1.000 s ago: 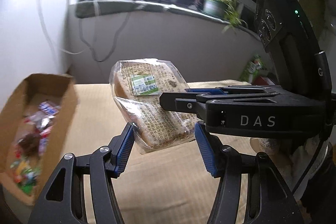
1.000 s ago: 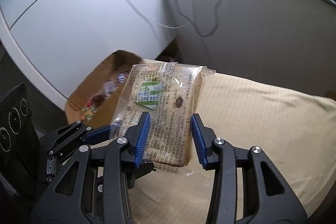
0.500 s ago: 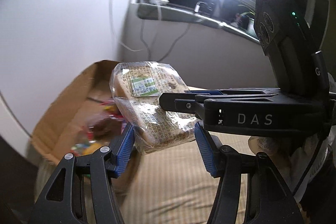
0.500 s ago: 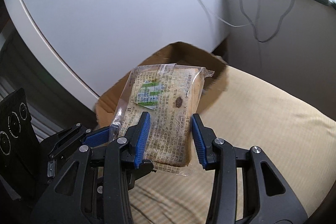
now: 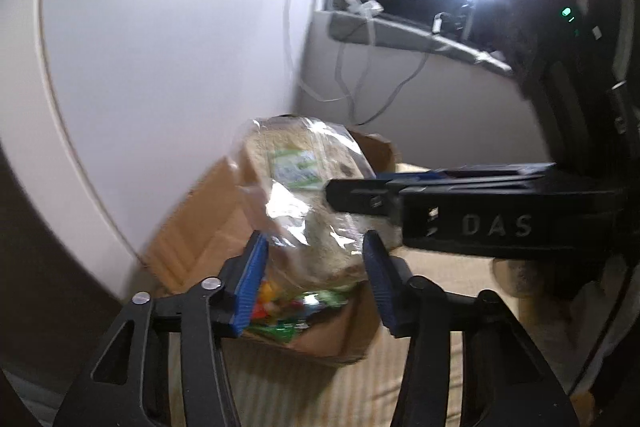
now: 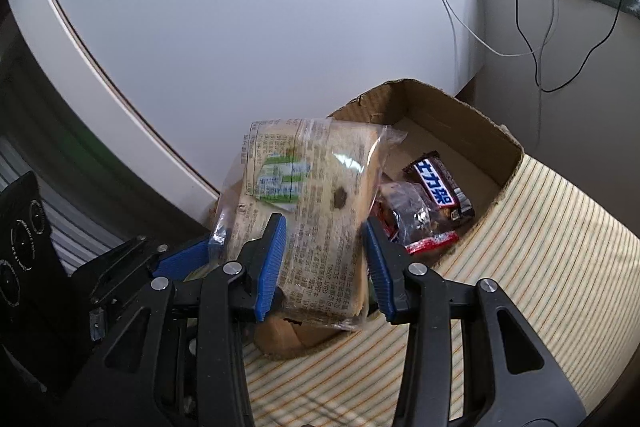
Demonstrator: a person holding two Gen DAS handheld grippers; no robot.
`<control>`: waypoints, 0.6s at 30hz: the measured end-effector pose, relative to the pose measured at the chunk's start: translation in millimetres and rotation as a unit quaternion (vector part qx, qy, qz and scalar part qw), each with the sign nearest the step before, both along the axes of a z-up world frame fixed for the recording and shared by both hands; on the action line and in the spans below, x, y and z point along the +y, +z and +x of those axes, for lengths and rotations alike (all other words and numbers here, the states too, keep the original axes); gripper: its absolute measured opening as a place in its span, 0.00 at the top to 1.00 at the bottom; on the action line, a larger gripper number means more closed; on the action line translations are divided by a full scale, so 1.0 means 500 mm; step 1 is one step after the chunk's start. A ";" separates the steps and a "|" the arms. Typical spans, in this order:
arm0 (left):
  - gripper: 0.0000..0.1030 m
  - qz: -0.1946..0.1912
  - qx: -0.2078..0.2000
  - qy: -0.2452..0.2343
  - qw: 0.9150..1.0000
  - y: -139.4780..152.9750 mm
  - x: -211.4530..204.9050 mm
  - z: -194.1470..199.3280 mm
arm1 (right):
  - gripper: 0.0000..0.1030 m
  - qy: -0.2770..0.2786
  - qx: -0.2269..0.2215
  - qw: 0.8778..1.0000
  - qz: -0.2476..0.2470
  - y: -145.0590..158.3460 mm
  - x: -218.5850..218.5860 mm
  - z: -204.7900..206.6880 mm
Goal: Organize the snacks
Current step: 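Lower the bread loaf into the box and open the right tool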
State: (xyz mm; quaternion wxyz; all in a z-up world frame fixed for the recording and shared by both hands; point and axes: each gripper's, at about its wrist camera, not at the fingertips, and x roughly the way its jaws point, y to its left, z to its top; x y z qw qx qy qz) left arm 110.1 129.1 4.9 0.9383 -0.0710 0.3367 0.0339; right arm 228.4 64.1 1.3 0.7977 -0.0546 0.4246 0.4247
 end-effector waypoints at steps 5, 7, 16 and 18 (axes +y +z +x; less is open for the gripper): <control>0.57 0.005 -0.004 0.003 1.000 0.003 0.000 -0.018 | 0.59 -0.002 -0.013 1.000 0.001 0.006 0.000 -0.002; 0.57 0.004 -0.006 0.002 1.000 0.004 -0.002 -0.022 | 0.59 -0.001 -0.019 1.000 -0.002 0.011 -0.005 -0.006; 0.48 0.018 -0.016 0.009 1.000 0.011 -0.023 -0.061 | 0.47 -0.008 -0.058 0.998 -0.014 0.029 -0.038 -0.040; 0.41 0.019 -0.020 0.013 1.000 0.013 -0.026 -0.074 | 0.36 -0.016 -0.072 0.997 -0.009 0.038 -0.054 -0.054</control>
